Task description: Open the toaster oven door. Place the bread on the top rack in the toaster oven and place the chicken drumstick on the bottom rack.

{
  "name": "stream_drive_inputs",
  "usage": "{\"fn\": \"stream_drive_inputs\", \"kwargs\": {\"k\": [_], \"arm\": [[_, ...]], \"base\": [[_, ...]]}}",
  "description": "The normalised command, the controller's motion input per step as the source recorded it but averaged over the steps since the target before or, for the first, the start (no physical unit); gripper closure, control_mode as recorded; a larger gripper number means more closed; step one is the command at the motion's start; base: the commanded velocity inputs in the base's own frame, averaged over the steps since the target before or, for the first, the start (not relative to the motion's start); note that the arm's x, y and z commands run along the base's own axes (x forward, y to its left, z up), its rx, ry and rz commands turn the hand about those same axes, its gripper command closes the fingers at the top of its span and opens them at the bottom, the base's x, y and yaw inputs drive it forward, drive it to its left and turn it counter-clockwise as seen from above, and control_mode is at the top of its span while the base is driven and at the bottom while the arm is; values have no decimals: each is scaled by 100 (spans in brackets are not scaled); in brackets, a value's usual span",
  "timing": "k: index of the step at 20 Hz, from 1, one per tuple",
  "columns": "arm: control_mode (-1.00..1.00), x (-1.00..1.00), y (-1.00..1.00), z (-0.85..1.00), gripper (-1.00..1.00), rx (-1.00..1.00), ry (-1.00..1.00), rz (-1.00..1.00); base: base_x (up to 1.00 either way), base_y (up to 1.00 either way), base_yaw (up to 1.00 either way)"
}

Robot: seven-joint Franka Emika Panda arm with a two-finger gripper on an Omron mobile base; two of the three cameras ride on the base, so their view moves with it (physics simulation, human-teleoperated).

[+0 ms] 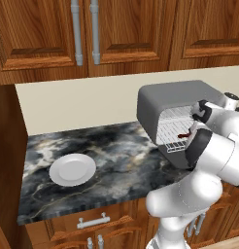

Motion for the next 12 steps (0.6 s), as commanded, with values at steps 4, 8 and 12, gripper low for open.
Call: {"fn": "stream_drive_inputs", "kwargs": {"k": [4, 8, 12], "arm": [[-100, -21, 5, -20, -100, -12, 0, 26], [-100, -4, 12, -20, -100, -7, 0, 22], [-100, 0, 6, -15, -100, -1, 0, 26]], "base": [[0, 0, 0], [0, 0, 0], [0, 0, 0]]}}
